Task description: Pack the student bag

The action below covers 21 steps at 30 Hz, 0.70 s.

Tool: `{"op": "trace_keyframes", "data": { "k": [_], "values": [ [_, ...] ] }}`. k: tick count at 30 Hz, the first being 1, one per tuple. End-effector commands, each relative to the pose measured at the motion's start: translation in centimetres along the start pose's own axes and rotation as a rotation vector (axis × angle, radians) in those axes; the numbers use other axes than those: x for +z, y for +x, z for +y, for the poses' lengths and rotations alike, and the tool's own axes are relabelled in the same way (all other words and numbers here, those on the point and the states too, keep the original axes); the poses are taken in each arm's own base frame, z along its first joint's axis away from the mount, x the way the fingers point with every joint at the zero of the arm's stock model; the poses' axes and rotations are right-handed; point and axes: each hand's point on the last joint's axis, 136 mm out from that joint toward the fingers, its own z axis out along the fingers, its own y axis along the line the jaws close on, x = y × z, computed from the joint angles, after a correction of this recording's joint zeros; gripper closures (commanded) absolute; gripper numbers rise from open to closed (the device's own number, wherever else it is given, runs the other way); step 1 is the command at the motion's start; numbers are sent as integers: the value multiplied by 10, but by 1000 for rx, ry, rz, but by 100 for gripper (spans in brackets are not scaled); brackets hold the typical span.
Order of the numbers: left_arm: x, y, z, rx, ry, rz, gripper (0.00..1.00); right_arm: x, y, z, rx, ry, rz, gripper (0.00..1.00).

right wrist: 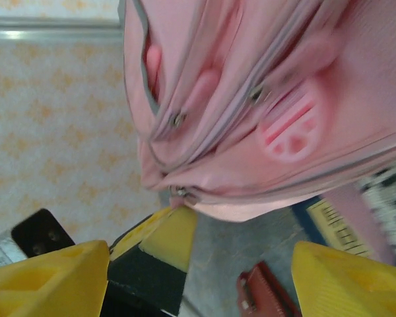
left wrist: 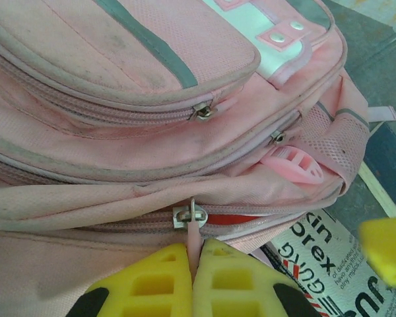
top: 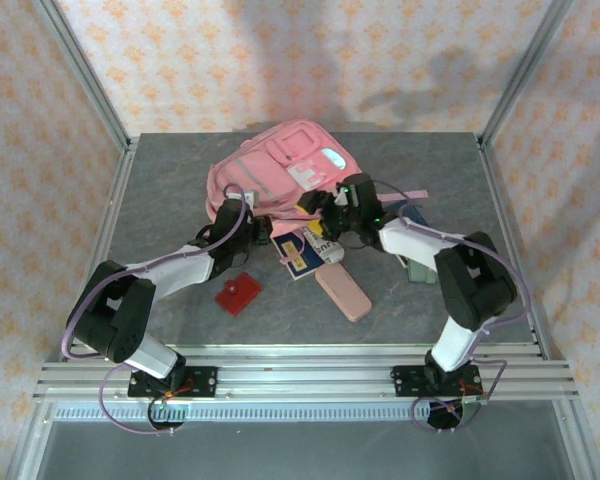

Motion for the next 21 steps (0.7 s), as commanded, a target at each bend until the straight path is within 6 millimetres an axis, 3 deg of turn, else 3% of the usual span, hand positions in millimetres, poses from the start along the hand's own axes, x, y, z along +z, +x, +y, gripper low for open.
{"op": "trace_keyframes", "data": {
  "k": [1,8,12,14,17,19,21],
  "values": [
    [-10,-38,-31,31,77,-117,100,17,2,22,49,-90,25,27],
    [-22,-30,-43,55,109,-126,100,41,-5,10,198,-95,21,27],
    [-29,-21,-52,70,145,-119,100,52,-16,8,212,-89,-5,34],
    [-31,-18,-55,75,159,-115,100,60,-21,7,210,-85,-8,48],
    [-31,-13,-50,73,137,-108,100,66,-26,14,201,-121,-3,84],
    [-31,-10,-40,68,90,-107,100,65,-29,18,189,-128,-11,96],
    [-30,-9,-24,58,11,-114,100,59,-33,22,170,-133,-27,100]
  ]
}}
